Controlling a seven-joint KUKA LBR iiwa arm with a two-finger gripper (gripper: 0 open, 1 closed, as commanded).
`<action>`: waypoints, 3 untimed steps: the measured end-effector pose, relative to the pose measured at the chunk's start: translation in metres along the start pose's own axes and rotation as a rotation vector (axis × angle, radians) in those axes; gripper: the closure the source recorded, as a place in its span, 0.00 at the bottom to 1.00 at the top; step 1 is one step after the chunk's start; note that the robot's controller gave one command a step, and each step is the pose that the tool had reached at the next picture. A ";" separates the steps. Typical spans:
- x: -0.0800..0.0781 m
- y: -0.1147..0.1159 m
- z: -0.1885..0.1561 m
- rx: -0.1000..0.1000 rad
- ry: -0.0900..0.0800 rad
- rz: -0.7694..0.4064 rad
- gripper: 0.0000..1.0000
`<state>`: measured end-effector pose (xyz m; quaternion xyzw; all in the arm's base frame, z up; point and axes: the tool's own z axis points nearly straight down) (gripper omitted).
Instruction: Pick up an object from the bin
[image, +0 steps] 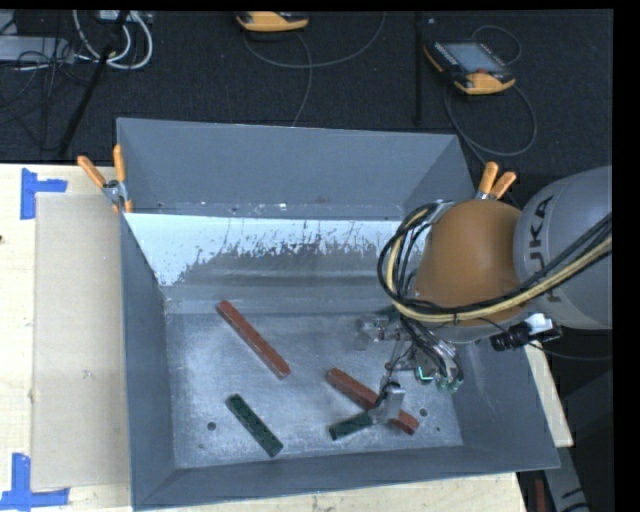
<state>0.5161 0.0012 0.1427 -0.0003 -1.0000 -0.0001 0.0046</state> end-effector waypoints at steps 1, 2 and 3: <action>0.011 -0.010 0.076 -0.001 0.001 0.153 0.00; 0.010 -0.010 0.072 -0.002 -0.001 0.151 1.00; 0.032 0.019 -0.064 -0.002 -0.015 0.115 1.00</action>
Offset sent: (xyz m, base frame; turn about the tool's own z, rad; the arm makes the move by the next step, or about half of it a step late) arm -0.0093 -0.0112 -0.0727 0.1538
